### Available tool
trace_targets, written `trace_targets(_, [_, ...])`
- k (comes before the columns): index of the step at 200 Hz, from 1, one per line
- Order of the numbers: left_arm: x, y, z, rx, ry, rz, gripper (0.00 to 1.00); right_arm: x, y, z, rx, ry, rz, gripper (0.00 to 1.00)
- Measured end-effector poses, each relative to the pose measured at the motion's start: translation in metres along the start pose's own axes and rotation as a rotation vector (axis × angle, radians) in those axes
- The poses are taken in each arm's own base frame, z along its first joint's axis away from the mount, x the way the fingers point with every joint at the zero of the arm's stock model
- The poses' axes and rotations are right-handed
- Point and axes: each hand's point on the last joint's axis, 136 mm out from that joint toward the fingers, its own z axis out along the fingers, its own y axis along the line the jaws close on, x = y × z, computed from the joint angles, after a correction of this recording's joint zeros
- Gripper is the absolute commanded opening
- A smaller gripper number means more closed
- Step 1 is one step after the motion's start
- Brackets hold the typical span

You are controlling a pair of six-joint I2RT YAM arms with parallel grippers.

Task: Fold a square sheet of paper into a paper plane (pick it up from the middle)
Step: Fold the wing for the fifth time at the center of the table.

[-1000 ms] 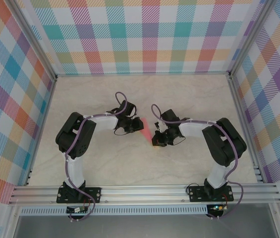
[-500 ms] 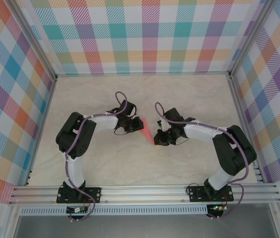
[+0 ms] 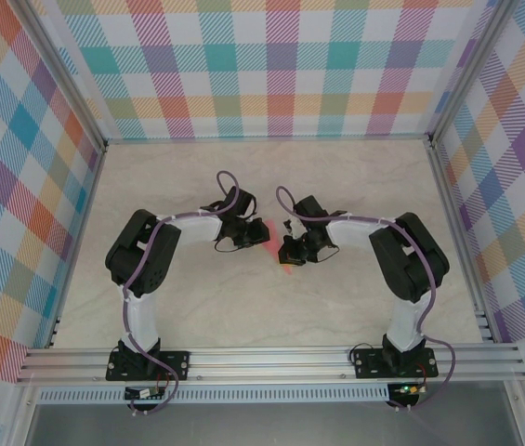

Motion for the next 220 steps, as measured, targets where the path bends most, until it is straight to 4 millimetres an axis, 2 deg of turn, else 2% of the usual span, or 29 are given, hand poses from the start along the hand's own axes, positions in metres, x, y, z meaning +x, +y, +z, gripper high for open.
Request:
trace_targets(48, [-0.005,0.000,-0.003,-0.020,0.000,0.038,0.22,-0.003,-0.004,0.000,-0.008,-0.011,0.015,0.04])
trace_targets(107, [-0.026,0.022,-0.013,-0.022,-0.027,-0.016,0.22,-0.002,-0.006,-0.001,-0.046,-0.017,0.021,0.04])
trace_targets(162, [-0.035,0.034,-0.017,-0.012,-0.033,-0.052,0.22,-0.002,-0.006,-0.001,-0.063,-0.022,0.019,0.04])
trace_targets(204, [-0.045,0.046,-0.023,-0.020,-0.050,-0.085,0.28,-0.002,-0.004,-0.001,-0.085,-0.030,0.020,0.08])
trace_targets(220, [-0.049,0.048,-0.028,-0.033,-0.062,-0.090,0.31,-0.002,-0.002,-0.002,-0.087,-0.032,0.028,0.13])
